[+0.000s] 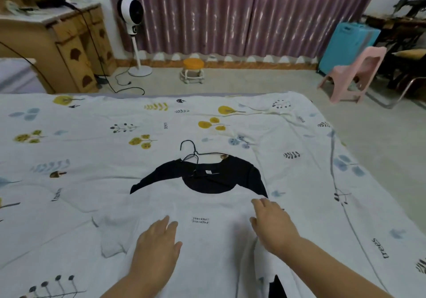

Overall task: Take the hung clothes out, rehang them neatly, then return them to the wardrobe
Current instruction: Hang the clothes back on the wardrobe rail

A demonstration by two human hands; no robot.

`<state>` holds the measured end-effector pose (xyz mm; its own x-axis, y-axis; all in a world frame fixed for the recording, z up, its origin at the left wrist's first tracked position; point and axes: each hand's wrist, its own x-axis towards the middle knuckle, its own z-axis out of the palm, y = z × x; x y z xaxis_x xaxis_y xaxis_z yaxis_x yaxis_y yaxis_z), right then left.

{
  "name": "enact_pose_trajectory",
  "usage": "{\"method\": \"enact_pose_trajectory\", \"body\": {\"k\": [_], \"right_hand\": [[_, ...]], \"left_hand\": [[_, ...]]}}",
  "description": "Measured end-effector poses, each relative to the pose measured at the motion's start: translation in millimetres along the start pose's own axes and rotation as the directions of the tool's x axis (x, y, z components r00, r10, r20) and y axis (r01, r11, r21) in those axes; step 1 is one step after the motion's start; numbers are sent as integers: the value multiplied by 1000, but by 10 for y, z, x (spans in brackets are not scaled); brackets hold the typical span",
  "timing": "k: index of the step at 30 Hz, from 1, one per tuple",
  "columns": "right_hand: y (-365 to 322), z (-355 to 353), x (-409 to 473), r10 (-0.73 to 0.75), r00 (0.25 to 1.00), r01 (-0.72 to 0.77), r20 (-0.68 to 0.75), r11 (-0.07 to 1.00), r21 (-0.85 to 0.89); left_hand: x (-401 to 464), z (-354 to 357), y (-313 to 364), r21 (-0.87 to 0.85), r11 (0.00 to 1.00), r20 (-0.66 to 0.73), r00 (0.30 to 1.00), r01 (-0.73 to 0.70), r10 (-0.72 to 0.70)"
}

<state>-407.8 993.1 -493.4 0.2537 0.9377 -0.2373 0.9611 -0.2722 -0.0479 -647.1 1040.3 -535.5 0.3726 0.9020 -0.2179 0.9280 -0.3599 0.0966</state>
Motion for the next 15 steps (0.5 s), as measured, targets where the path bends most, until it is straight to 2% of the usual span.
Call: {"method": "enact_pose_trajectory", "body": {"k": [6, 12, 15], "right_hand": [[-6, 558, 1054, 59, 990, -47, -126, 994, 96], [-127, 862, 1468, 147, 986, -139, -73, 984, 114], [-107, 893, 1485, 139, 972, -122, -192, 988, 98]], "left_hand": [[903, 490, -78, 17, 999, -42, 998, 51, -50], [1284, 819, -214, 9, 996, -15, 996, 93, -93], [1267, 888, -219, 7, 996, -68, 994, 91, -90]]}}
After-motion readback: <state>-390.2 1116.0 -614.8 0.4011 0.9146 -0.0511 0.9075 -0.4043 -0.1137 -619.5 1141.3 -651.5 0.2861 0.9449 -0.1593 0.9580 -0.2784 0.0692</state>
